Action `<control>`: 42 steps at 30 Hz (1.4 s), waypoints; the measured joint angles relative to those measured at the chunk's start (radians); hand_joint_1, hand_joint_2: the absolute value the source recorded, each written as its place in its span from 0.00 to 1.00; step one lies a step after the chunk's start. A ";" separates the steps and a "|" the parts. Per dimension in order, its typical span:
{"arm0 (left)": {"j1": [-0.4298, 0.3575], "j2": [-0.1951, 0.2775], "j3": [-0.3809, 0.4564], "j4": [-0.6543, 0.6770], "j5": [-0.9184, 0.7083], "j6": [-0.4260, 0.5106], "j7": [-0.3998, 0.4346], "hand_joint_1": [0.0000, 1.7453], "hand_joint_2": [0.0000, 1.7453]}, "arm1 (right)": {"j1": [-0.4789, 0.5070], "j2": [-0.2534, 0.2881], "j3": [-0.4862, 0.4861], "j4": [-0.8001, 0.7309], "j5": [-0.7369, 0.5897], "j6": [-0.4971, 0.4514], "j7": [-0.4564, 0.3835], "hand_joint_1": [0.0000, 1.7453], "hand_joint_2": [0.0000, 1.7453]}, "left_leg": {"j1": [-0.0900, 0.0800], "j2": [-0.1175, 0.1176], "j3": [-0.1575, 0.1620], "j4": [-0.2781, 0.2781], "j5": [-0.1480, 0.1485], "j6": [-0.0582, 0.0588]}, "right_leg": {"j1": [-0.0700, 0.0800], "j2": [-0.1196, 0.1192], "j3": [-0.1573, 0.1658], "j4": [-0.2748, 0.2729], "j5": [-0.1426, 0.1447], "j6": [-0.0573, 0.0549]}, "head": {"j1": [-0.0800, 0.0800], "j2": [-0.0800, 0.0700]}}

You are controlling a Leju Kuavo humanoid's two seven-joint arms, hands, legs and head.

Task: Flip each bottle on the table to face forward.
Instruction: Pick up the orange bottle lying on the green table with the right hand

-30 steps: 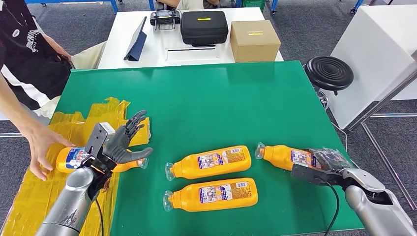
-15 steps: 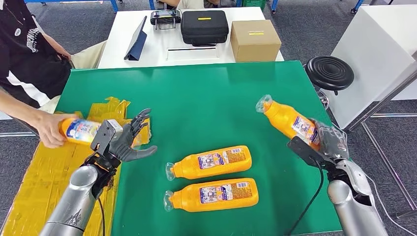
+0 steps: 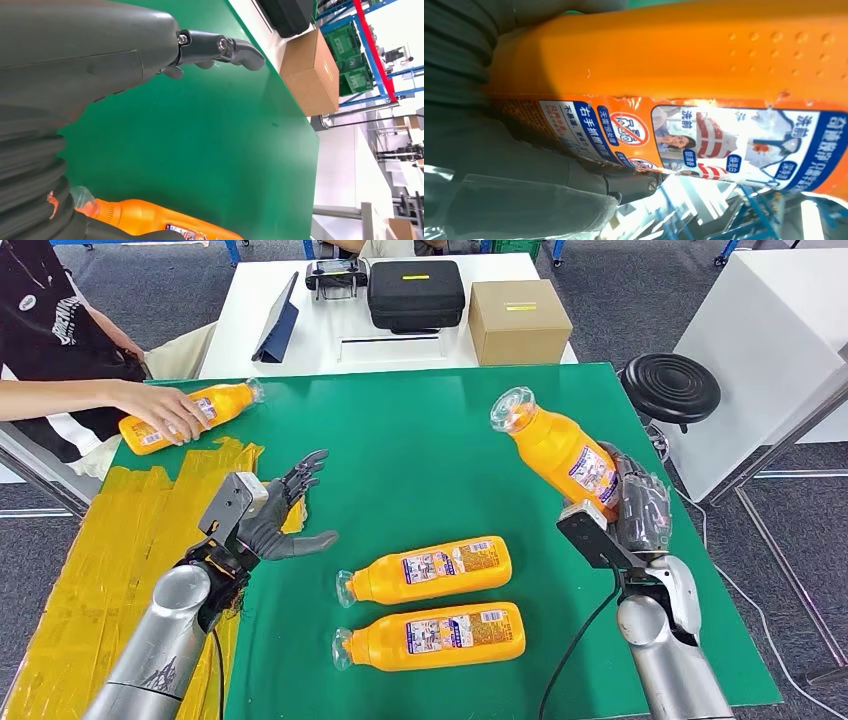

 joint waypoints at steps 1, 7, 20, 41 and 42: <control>-0.005 -0.002 -0.007 -0.003 0.001 -0.010 0.005 0.00 1.00 | -0.007 0.012 0.015 -0.004 -0.031 0.010 -0.021 1.00 1.00 | 0.000 0.000 0.000 0.000 0.000 0.000 | 0.000 0.000 0.000 0.000 0.000 0.000 | 0.000 0.000; -0.056 -0.030 -0.061 -0.020 0.036 -0.041 0.041 0.00 1.00 | -0.051 0.094 0.120 -0.023 -0.236 0.097 -0.131 1.00 1.00 | 0.000 0.000 0.000 0.000 0.000 0.000 | 0.000 0.000 0.000 0.000 0.001 -0.001 | 0.000 0.000; -0.070 -0.032 -0.130 -0.034 0.086 -0.039 0.028 0.00 1.00 | -0.068 0.159 0.170 -0.004 -0.508 0.383 -0.282 1.00 1.00 | 0.000 0.000 -0.001 0.000 0.000 0.000 | 0.000 0.000 -0.001 0.000 0.001 -0.001 | 0.000 0.000; -0.077 -0.031 -0.188 -0.034 0.125 -0.030 0.020 0.00 1.00 | -0.098 0.199 0.213 0.112 -0.505 0.489 -0.270 1.00 1.00 | 0.000 0.000 -0.001 0.000 0.000 0.000 | 0.001 0.000 -0.001 0.000 0.001 -0.001 | 0.000 0.000; -0.077 -0.031 -0.189 -0.034 0.126 -0.029 0.020 0.00 1.00 | -0.100 0.199 0.213 0.115 -0.505 0.491 -0.268 1.00 1.00 | 0.000 0.000 -0.001 0.000 0.000 0.000 | 0.001 0.000 -0.001 0.000 0.001 -0.001 | 0.000 0.000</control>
